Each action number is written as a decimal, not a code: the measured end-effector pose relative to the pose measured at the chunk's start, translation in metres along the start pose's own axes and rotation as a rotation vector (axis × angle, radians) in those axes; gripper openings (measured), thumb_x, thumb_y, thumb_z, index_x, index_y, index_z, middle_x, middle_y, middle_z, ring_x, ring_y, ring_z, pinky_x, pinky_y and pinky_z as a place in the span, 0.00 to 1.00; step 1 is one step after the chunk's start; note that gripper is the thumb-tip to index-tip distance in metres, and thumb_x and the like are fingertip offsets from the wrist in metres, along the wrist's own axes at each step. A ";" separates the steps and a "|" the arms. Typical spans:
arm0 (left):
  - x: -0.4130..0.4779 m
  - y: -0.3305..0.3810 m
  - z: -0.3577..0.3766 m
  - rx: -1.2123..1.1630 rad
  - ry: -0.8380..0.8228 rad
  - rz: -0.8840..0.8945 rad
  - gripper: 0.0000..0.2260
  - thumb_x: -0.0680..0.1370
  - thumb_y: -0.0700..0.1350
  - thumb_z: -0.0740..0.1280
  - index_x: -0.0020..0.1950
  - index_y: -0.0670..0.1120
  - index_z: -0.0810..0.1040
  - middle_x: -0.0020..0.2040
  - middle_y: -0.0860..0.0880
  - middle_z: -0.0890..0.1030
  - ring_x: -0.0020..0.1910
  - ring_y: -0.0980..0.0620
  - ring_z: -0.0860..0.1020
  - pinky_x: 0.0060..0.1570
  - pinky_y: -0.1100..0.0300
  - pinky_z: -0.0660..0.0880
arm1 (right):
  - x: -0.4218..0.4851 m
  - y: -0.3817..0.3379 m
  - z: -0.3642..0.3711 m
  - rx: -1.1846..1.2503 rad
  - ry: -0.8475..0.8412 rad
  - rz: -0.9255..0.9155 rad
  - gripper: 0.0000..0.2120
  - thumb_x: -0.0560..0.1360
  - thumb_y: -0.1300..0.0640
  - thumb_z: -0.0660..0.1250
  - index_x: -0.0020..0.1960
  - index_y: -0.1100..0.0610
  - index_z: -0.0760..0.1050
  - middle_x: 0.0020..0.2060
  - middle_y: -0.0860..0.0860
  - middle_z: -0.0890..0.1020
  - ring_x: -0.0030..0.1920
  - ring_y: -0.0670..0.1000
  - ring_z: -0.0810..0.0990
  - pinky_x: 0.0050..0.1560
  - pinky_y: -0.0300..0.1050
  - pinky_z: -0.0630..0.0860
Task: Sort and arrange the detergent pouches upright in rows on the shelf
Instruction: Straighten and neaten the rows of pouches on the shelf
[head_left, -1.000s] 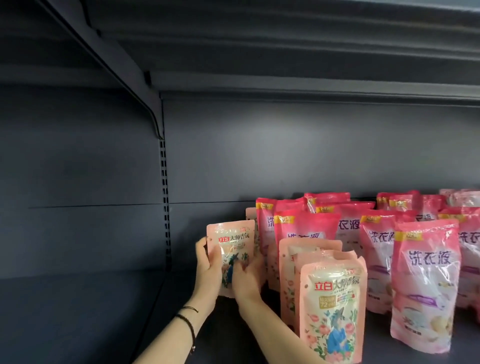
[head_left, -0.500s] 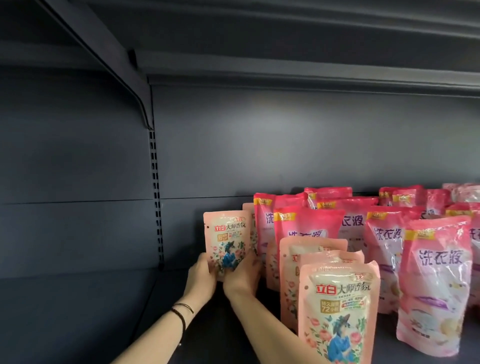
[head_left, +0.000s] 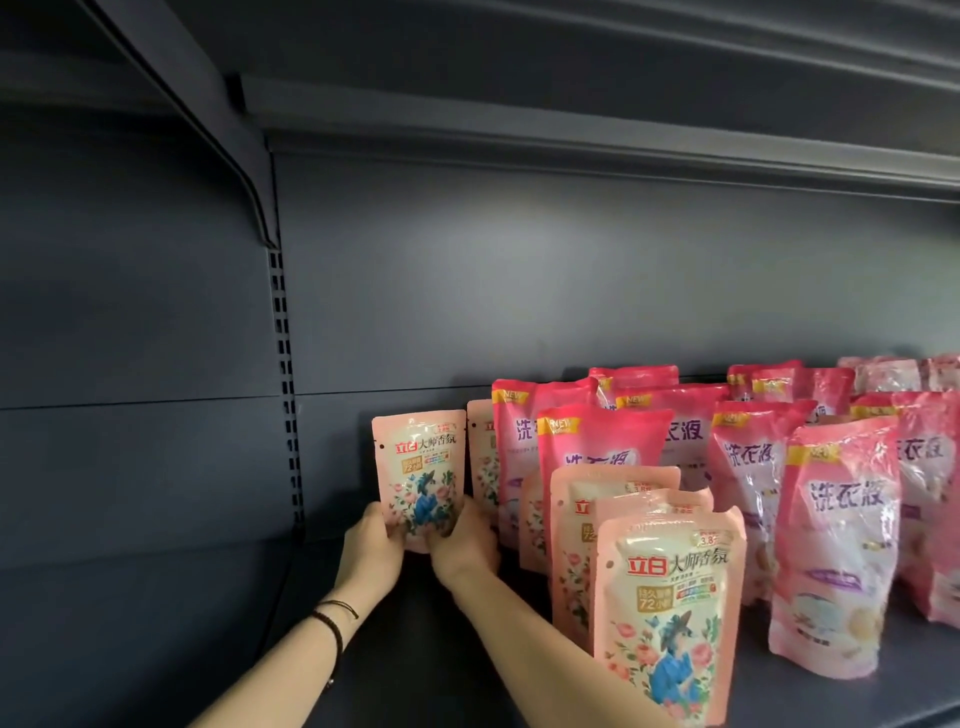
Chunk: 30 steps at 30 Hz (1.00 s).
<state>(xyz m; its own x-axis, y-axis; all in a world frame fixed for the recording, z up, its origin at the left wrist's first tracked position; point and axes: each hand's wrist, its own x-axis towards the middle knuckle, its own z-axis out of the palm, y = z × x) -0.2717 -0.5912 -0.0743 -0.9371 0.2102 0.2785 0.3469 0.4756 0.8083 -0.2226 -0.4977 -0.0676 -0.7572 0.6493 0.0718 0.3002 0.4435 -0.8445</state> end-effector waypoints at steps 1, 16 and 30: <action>0.000 0.001 -0.002 0.012 -0.007 0.000 0.09 0.81 0.40 0.59 0.60 0.41 0.73 0.59 0.42 0.78 0.55 0.45 0.78 0.46 0.59 0.72 | -0.001 -0.001 -0.001 -0.006 -0.012 -0.004 0.19 0.76 0.55 0.67 0.65 0.49 0.67 0.62 0.50 0.76 0.62 0.54 0.76 0.60 0.52 0.77; -0.069 0.068 -0.114 1.276 -0.156 0.648 0.17 0.78 0.60 0.56 0.52 0.49 0.75 0.48 0.50 0.80 0.50 0.48 0.78 0.48 0.54 0.70 | -0.096 -0.073 -0.118 -1.033 -0.504 -0.749 0.18 0.78 0.49 0.63 0.60 0.62 0.75 0.52 0.56 0.78 0.52 0.57 0.78 0.51 0.49 0.77; -0.115 0.240 -0.083 1.198 0.130 1.053 0.12 0.77 0.57 0.55 0.40 0.51 0.69 0.32 0.54 0.71 0.35 0.49 0.70 0.34 0.57 0.63 | -0.093 -0.074 -0.327 -1.092 -0.267 -0.864 0.11 0.76 0.48 0.66 0.55 0.50 0.79 0.52 0.47 0.81 0.53 0.50 0.78 0.56 0.51 0.77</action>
<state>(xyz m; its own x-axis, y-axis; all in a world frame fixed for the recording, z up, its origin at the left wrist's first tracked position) -0.0835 -0.5724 0.1309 -0.2471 0.8215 0.5139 0.5799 0.5503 -0.6008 0.0158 -0.3888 0.1616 -0.9787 -0.1480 0.1423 -0.1090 0.9619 0.2506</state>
